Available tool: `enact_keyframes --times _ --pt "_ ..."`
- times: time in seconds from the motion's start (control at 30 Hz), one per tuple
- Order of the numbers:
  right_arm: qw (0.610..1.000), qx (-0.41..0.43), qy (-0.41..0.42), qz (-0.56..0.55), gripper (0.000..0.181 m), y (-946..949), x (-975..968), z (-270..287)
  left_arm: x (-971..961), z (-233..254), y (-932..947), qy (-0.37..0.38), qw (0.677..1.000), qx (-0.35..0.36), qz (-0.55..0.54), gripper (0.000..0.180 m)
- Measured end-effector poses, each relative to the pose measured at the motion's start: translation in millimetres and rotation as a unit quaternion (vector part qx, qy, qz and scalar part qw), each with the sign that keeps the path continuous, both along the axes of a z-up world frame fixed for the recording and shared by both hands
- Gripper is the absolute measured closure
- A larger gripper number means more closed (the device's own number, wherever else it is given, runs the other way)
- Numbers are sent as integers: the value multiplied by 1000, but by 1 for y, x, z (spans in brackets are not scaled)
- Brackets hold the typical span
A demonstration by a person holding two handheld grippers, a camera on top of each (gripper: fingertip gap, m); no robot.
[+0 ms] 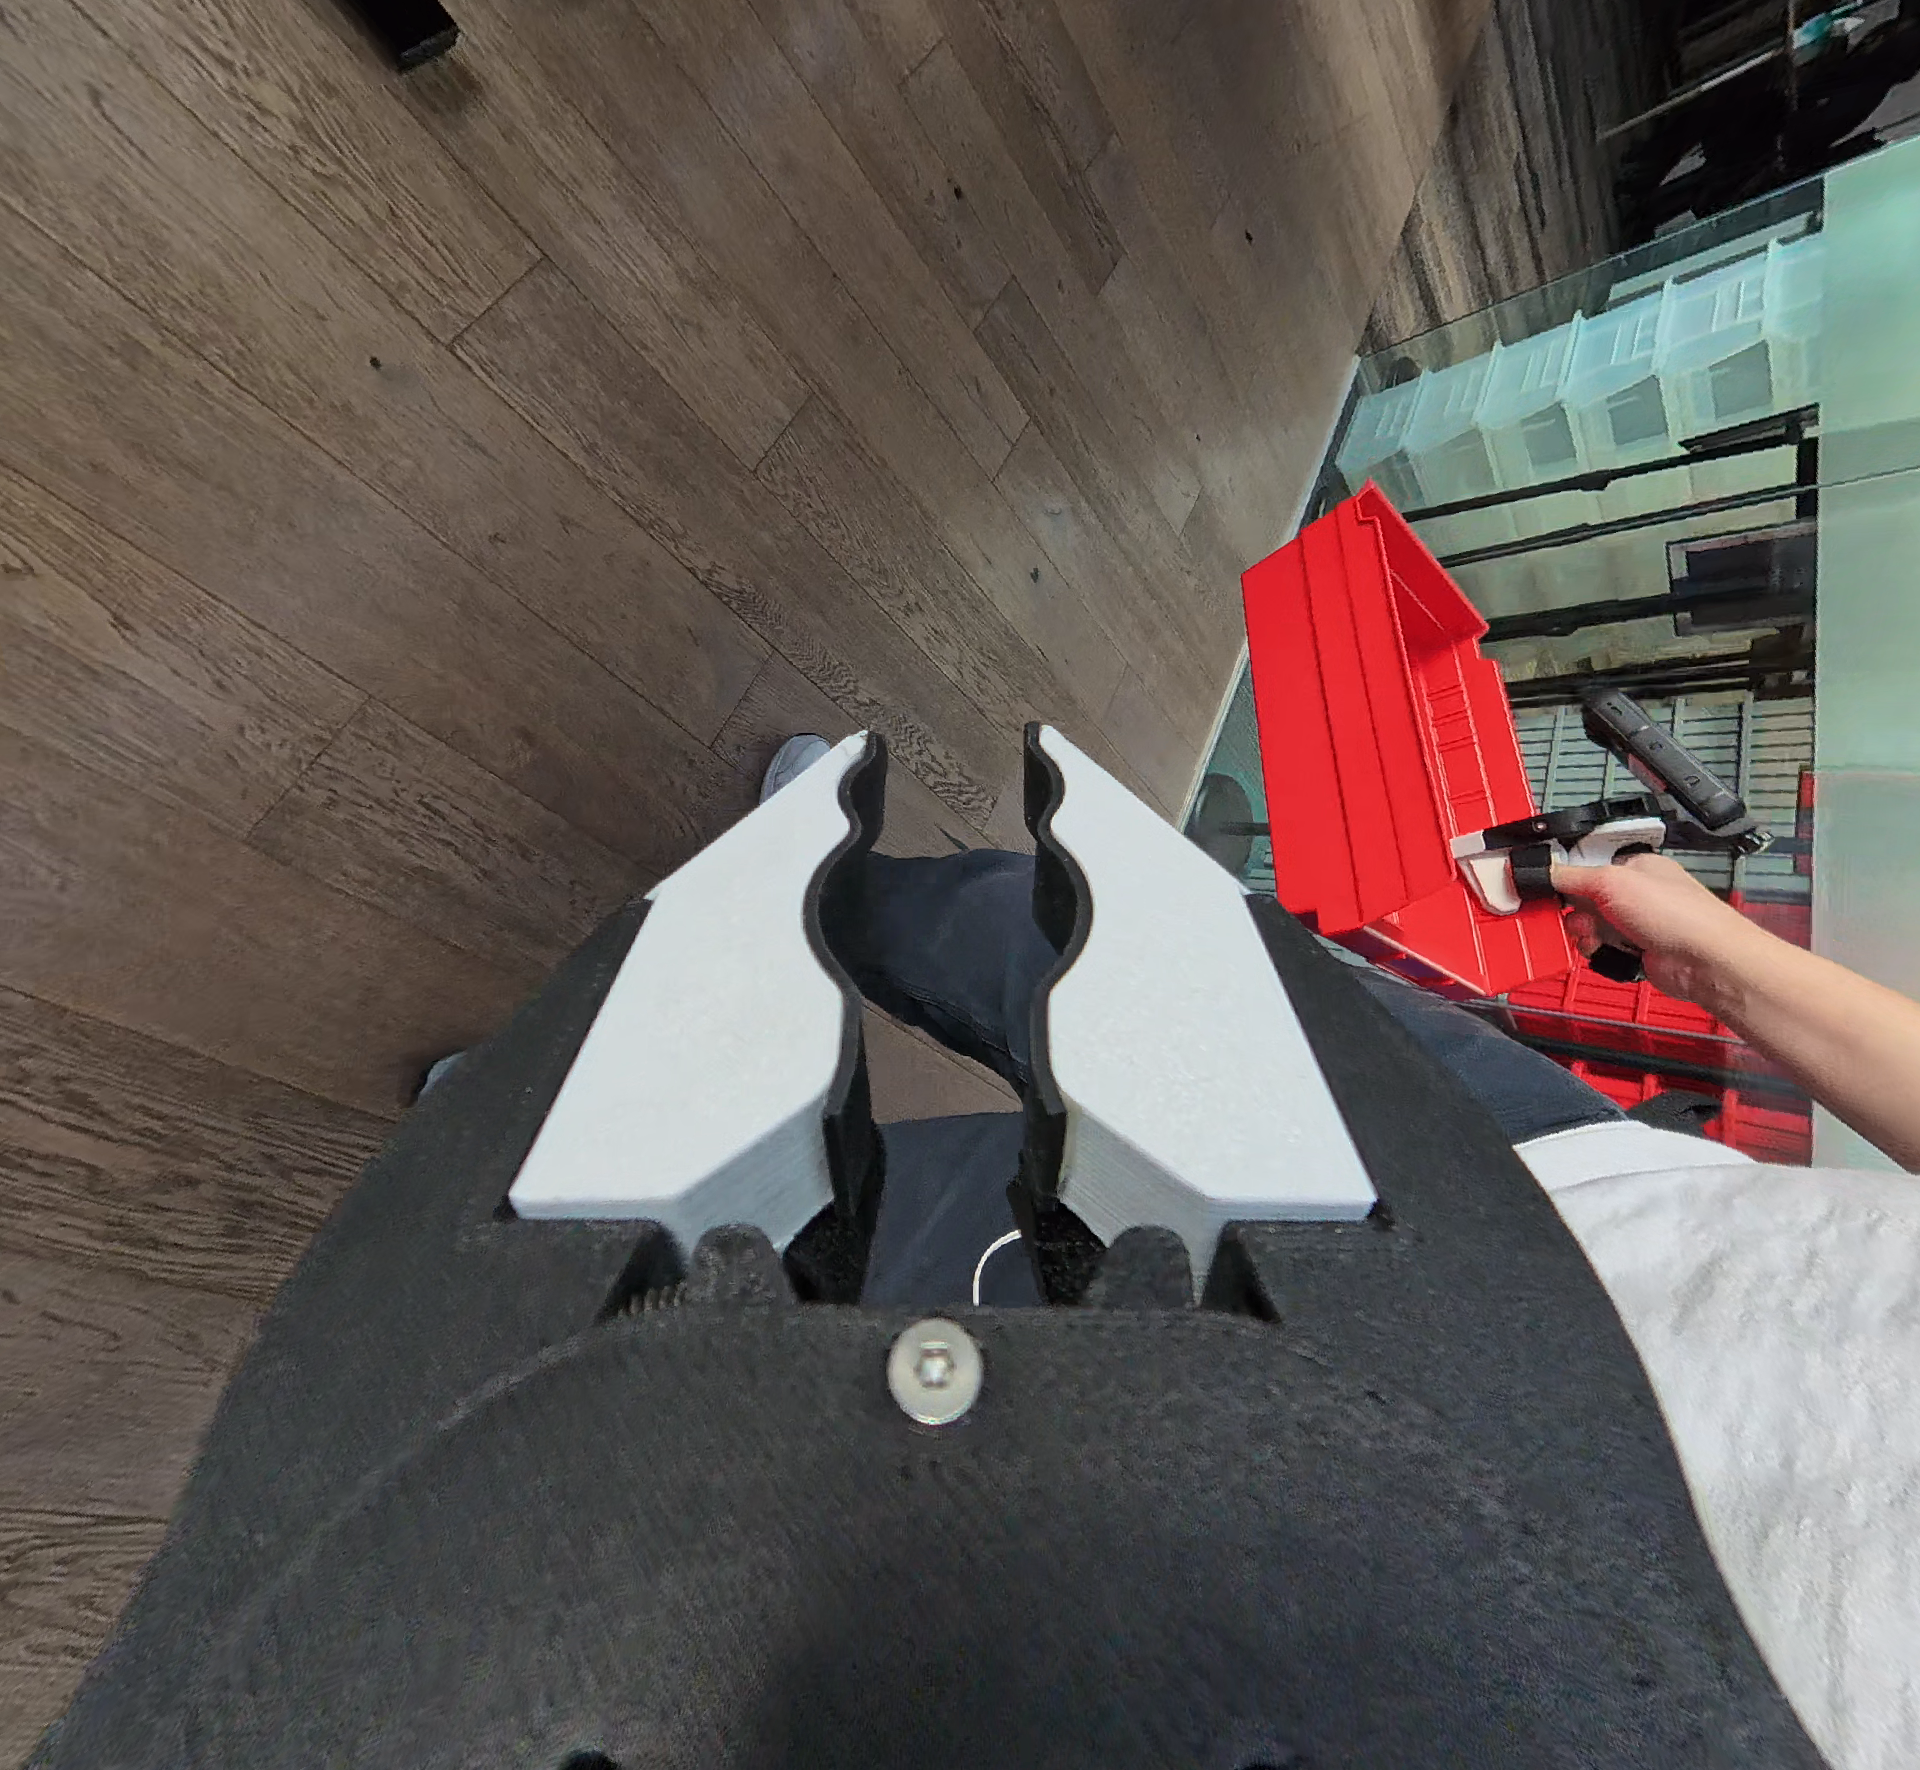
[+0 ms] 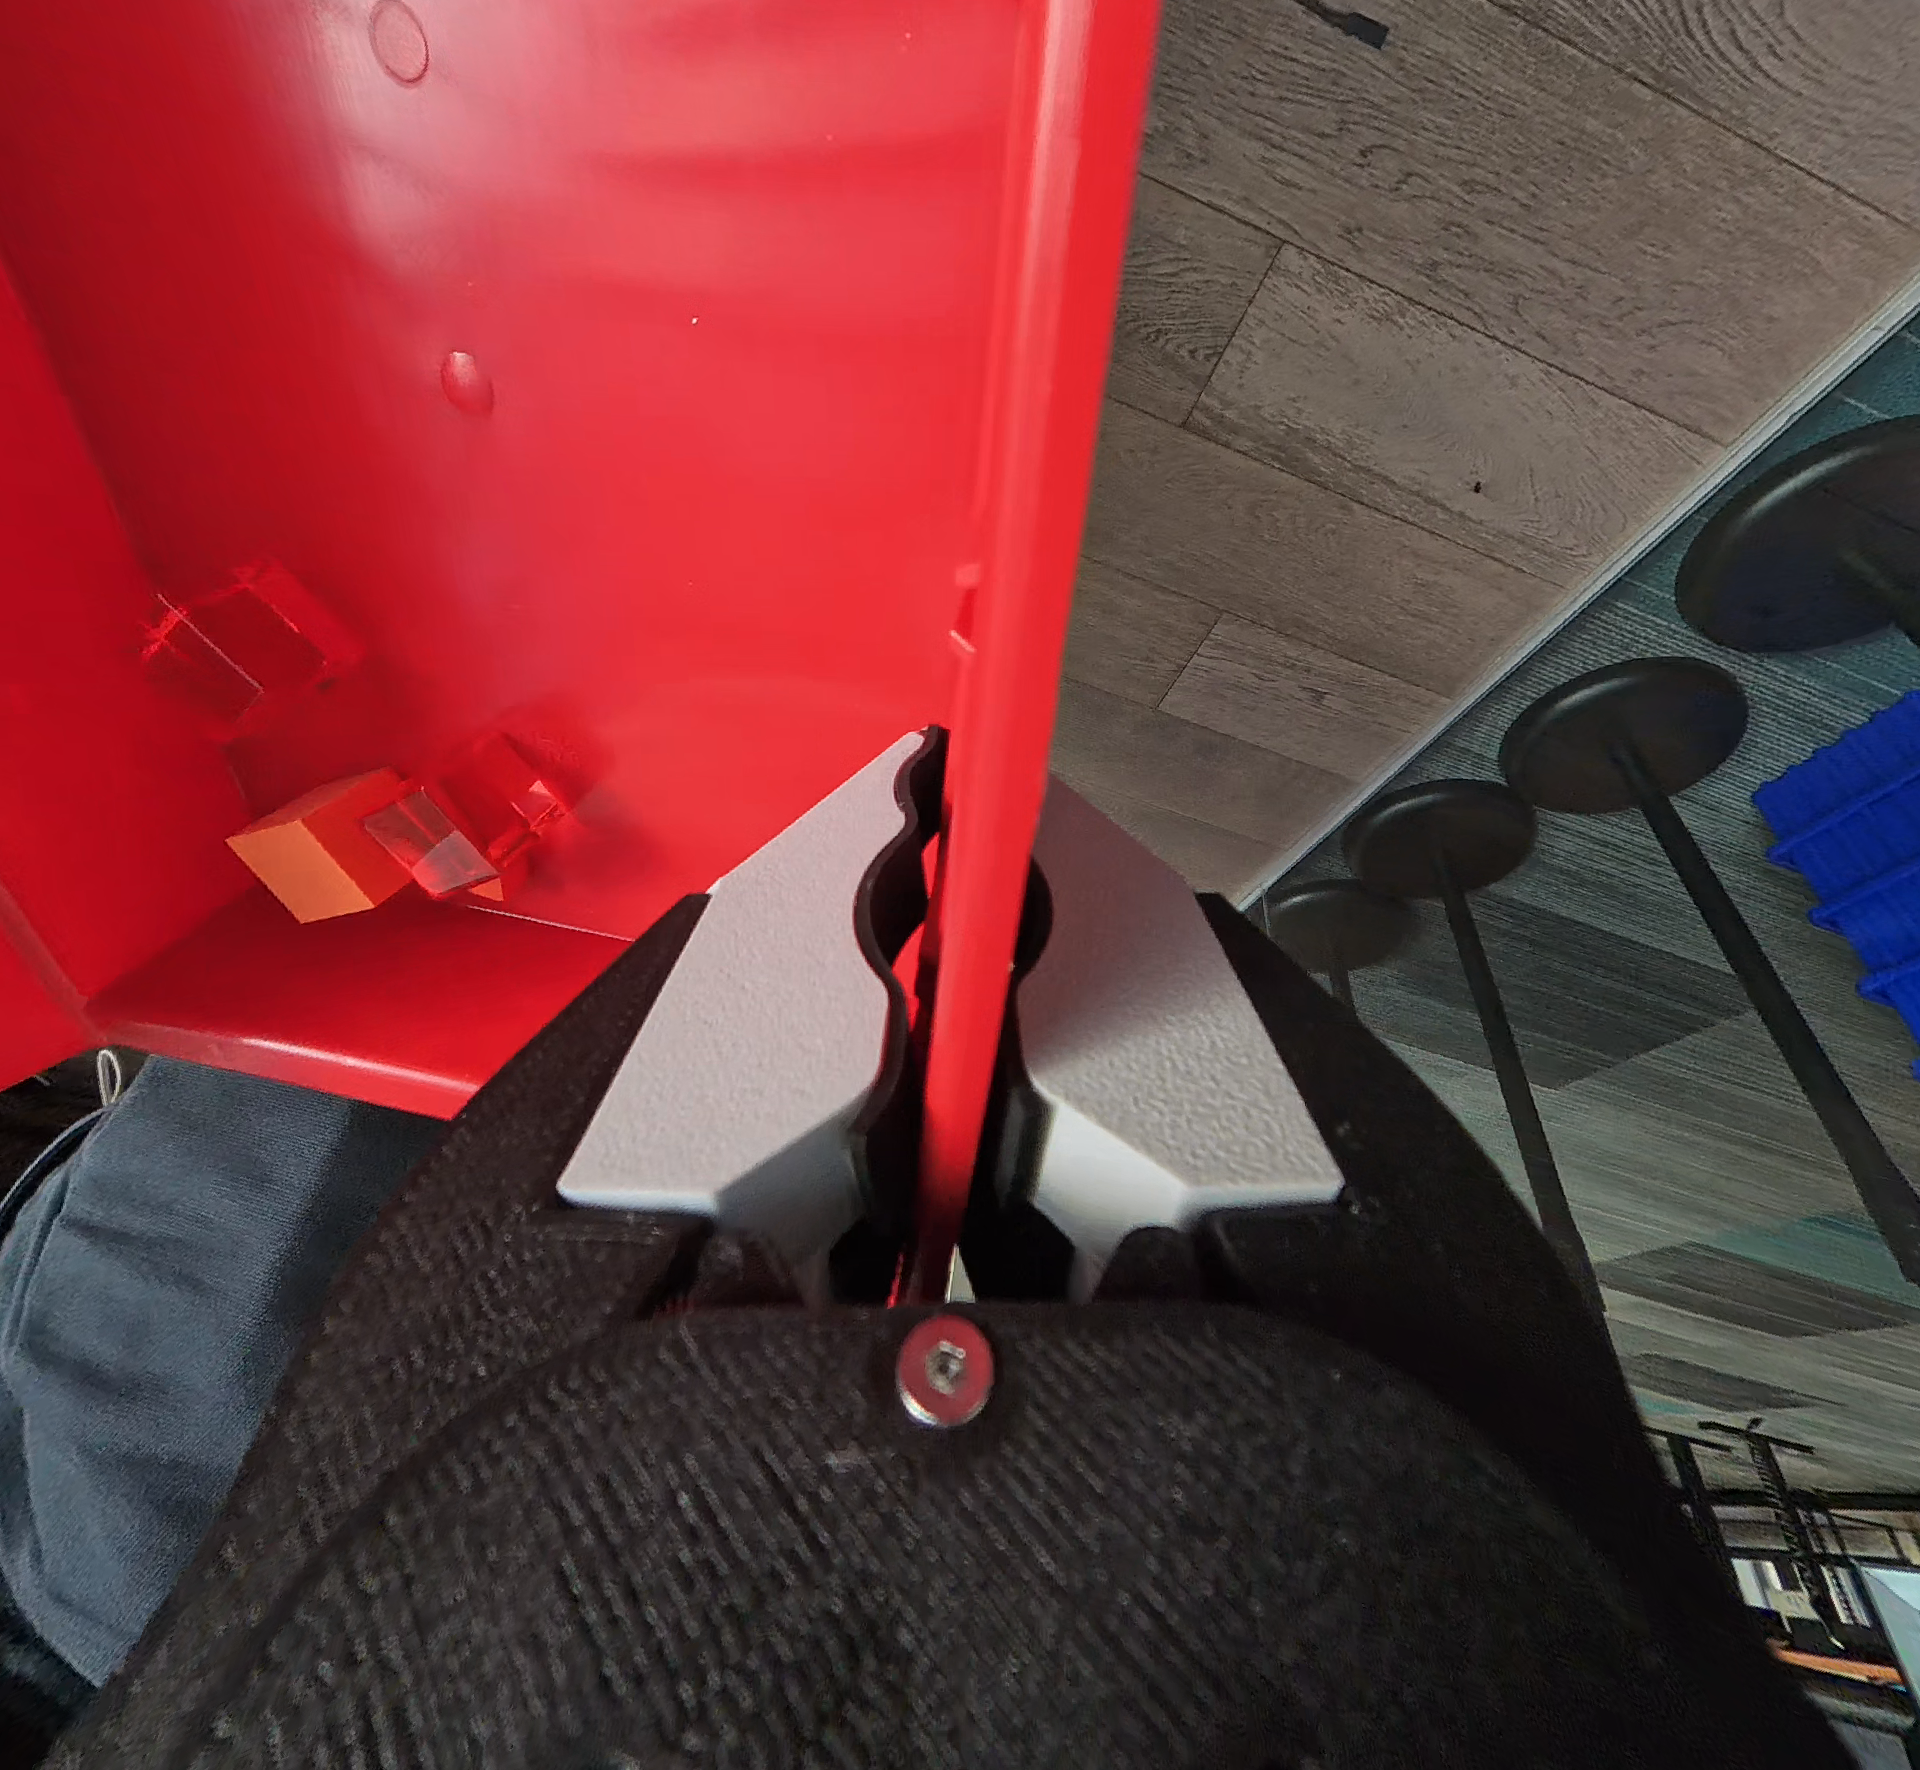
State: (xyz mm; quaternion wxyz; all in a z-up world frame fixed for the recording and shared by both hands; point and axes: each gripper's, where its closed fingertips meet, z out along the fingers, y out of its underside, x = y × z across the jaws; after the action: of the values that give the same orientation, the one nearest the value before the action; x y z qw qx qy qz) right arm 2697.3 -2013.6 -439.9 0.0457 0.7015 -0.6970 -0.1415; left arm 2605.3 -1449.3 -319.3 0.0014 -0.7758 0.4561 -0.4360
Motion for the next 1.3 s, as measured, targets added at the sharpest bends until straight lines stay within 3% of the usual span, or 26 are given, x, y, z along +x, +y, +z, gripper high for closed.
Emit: enact_keyframes --times 0.13,0.23,0.47,0.7,0.77,0.9,1.03,1.1,1.17,1.23,1.3 --pt "1000 16 -9 -21 179 -26 25 0 78 17 -32 -26 994 75 -69 150" --pt "999 41 -25 -22 179 -42 64 -2 134 11 -64 -3 986 119 -114 153" --pt "995 79 -55 -6 179 -96 180 1 280 0 -169 17 980 121 -155 151" --pt "995 60 -80 30 179 -170 284 34 455 48 -271 -44 965 170 -193 146" --pt "994 56 -93 25 179 -186 310 37 496 50 -298 -45 967 143 -206 141" --pt "994 71 -87 4 179 -206 350 40 562 44 -350 -27 975 24 -220 133" --pt "994 63 -91 -6 179 -232 409 40 635 74 -371 -91 968 53 -229 136" --pt "994 53 -97 -9 179 -247 447 38 680 106 -378 -169 954 88 -230 136" --pt "993 38 -107 -11 178 -264 488 38 730 132 -386 -244 935 115 -231 126" --pt "992 22 -120 -18 179 -281 531 40 782 136 -404 -278 926 90 -239 115" --pt "992 11 -124 -32 178 -294 570 44 825 121 -437 -231 929 4 -289 108"
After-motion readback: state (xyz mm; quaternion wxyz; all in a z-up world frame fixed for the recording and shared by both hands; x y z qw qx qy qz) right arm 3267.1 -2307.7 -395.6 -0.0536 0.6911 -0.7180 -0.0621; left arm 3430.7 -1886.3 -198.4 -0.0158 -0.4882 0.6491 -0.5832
